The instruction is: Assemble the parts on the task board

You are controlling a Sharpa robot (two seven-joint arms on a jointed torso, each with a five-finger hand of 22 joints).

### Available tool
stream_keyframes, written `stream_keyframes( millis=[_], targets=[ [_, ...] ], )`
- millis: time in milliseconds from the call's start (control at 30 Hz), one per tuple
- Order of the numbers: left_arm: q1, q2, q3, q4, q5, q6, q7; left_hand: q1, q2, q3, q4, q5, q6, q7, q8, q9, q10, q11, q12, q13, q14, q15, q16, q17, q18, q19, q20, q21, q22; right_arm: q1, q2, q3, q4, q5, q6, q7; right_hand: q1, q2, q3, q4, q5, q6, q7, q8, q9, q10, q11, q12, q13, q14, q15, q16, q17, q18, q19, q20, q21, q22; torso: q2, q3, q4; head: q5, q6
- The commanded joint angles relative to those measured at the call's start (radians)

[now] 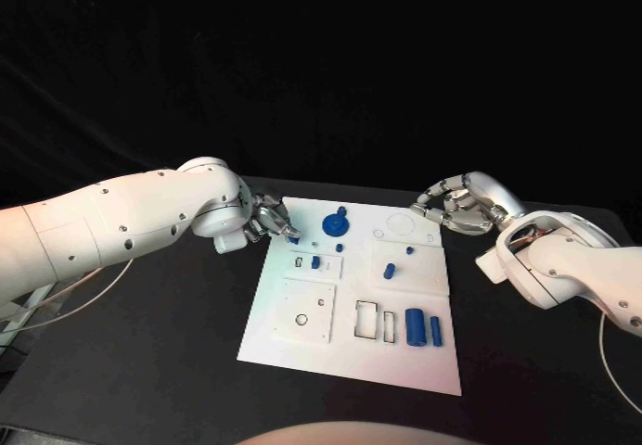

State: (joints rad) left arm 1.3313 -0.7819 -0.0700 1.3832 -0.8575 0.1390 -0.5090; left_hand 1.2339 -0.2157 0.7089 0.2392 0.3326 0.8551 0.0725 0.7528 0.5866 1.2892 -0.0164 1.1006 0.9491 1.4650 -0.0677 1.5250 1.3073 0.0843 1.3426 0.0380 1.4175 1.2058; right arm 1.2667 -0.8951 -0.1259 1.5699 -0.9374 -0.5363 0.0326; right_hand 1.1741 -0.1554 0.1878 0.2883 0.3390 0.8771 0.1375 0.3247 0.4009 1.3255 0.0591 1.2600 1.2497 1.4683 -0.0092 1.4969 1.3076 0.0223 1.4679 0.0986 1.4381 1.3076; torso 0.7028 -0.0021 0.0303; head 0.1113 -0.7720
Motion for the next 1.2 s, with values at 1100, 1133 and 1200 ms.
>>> stream_keyframes(
  millis=[1100,1133,1200],
  targets=[
    [-0.041,0.016,-0.027,0.063,-0.269,-0.007,-0.001,-0.038,-0.019,0.17,-0.143,0.002,0.014,-0.021,0.027,0.085,0.029,-0.007,0.03,0.027,0.086,-0.011,0.01,0.183,-0.011,0.024,-0.004,0.02,0.033,-0.003,-0.001,0.0,0.003,-0.002,0.017,0.007,0.006,0.0,-0.004,-0.003,0.003,-0.005,0.0,0.006,0.001,-0.005,-0.003,-0.002,-0.001,0.059,-0.007,-0.005,0.067,0.015,0.021,-0.008,-0.006,0.168,0.001,-0.0006,0.0008,-0.001,-0.011],
    [-0.041,0.016,-0.027,0.064,-0.269,-0.004,-0.002,-0.038,-0.019,0.17,-0.143,0.002,0.014,-0.021,0.027,0.085,0.029,-0.007,0.03,0.027,0.086,-0.011,0.01,0.183,-0.011,0.024,-0.004,0.02,0.033,-0.003,-0.001,0.0,0.003,-0.002,0.017,0.007,0.006,0.0,-0.004,-0.003,0.003,-0.005,0.0,0.006,0.001,-0.005,-0.003,-0.002,-0.001,0.059,-0.007,-0.005,0.067,0.015,0.021,-0.008,-0.006,0.168,0.001,-0.0007,0.0011,-0.001,-0.011],
    [-0.041,0.016,-0.027,0.064,-0.269,0.002,-0.003,-0.039,-0.019,0.171,-0.143,0.002,0.014,-0.021,0.027,0.085,0.03,-0.007,0.032,0.029,0.086,-0.011,0.01,0.184,-0.011,0.024,-0.004,0.02,0.033,-0.003,-0.001,0.0,0.003,-0.002,0.017,0.007,0.006,0.0,-0.004,-0.003,0.003,-0.005,0.0,0.006,0.001,-0.005,-0.003,-0.002,-0.001,0.059,-0.007,-0.005,0.067,0.015,0.021,-0.008,-0.006,0.168,0.001,-0.001,0.0011,0.0,-0.012]
  ],
)
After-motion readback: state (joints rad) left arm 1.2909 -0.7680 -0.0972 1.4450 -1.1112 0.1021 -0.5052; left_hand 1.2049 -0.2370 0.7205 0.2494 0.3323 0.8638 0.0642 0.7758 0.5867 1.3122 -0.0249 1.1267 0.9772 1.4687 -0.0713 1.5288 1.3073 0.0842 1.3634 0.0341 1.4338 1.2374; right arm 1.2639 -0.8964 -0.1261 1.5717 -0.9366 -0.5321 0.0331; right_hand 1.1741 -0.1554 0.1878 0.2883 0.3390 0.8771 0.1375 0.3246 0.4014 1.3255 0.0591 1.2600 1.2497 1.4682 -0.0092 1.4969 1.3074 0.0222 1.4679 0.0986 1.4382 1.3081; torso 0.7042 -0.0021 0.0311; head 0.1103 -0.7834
